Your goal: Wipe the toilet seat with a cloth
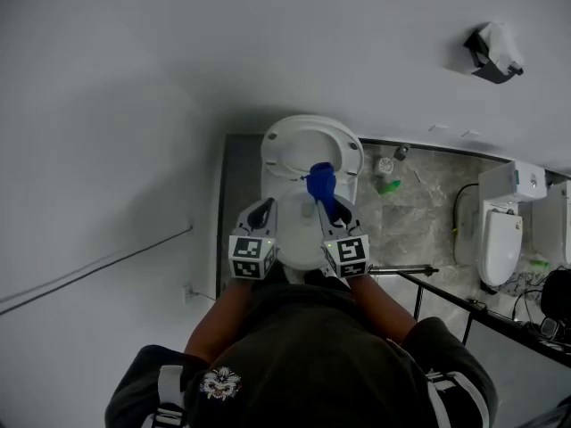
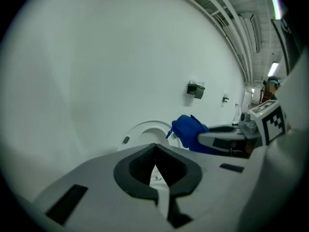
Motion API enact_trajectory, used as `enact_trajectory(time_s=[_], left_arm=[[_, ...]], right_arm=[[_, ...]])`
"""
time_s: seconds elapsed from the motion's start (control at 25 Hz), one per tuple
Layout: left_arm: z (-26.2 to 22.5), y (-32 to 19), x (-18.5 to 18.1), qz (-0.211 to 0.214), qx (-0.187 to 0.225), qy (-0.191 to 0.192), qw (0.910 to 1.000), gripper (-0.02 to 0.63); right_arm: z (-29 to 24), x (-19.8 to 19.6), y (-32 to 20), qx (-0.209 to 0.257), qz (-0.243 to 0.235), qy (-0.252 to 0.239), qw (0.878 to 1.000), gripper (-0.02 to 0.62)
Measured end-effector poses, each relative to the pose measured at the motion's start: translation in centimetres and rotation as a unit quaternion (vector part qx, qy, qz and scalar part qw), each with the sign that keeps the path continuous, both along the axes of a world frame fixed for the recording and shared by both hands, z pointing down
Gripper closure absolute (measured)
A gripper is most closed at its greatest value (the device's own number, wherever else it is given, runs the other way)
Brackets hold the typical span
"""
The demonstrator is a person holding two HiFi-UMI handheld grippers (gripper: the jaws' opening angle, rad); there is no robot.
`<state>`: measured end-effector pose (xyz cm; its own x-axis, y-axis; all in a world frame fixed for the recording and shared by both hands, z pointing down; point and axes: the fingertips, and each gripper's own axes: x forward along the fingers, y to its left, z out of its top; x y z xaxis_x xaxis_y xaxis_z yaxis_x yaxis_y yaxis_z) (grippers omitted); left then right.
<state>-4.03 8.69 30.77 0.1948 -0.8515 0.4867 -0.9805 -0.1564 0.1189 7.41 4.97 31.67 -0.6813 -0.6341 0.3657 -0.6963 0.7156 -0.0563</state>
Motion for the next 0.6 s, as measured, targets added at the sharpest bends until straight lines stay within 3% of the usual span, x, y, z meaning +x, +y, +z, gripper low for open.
enact_trajectory(time_s=[0.32, 0.6], left_arm=[[2.2, -5.0, -2.8, 0.041, -0.011, 0.017, 0.9990, 0.598], [3.2, -5.9, -4.4, 0.053, -0.025, 0.044, 0.9973, 0.598]], right_arm=[[1.9, -3.1, -5.0, -0.007, 0.037, 0.029, 0.999, 0.523], [4.1, -5.6, -9.7, -0.013, 0.046, 0.064, 0.997, 0.523]])
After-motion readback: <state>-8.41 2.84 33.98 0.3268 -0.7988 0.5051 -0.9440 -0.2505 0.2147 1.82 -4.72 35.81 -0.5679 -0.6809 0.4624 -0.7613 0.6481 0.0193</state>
